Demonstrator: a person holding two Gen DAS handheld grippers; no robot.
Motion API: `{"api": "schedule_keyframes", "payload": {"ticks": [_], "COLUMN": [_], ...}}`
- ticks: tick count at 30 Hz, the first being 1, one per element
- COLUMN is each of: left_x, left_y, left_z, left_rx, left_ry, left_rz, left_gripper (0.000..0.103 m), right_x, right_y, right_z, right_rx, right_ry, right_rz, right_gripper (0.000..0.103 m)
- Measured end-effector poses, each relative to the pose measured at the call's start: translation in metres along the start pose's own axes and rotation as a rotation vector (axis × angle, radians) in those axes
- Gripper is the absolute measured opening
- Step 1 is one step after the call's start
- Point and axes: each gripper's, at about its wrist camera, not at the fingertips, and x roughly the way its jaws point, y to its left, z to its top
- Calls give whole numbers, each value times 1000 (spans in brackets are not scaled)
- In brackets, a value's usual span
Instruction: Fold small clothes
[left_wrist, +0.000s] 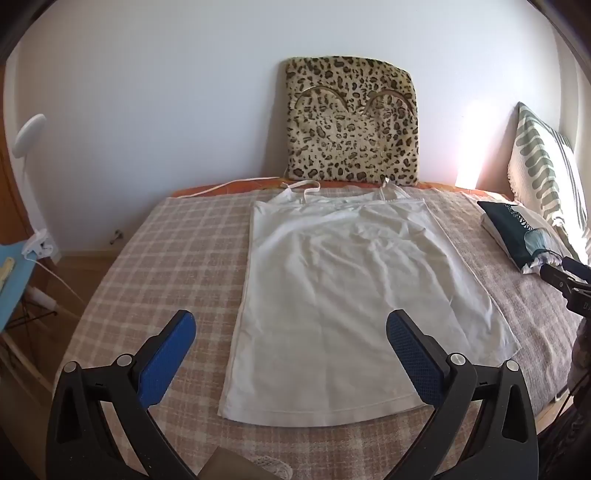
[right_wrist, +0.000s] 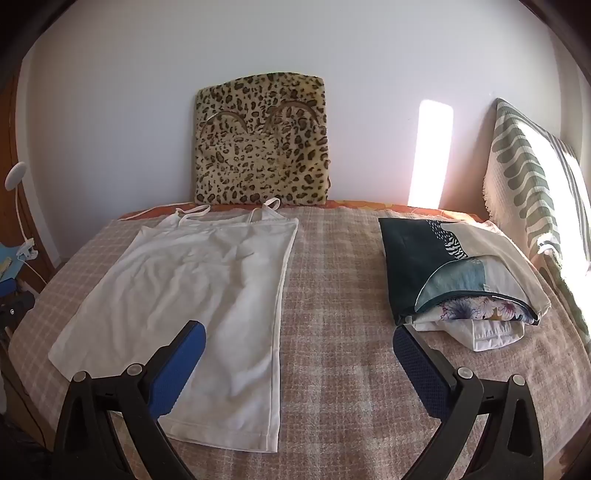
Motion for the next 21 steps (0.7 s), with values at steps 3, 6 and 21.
{"api": "schedule_keyframes", "payload": {"ticks": [3, 6, 21], "left_x": [-1, 0, -8], "left_y": [1, 9, 10], "left_z": [3, 5, 10], "left_rx": [-19, -38, -49], "left_ry": [5, -3, -47], "left_rz": [-5, -11, 12], "left_gripper": [103, 103, 103], "right_x": [0, 0, -1], "right_y": [0, 0, 0], "right_z": [0, 0, -1], "right_rx": [1, 4, -5], "right_ry": [0, 3, 1], "right_rz": [1, 4, 2], "right_gripper": [103, 103, 103]}}
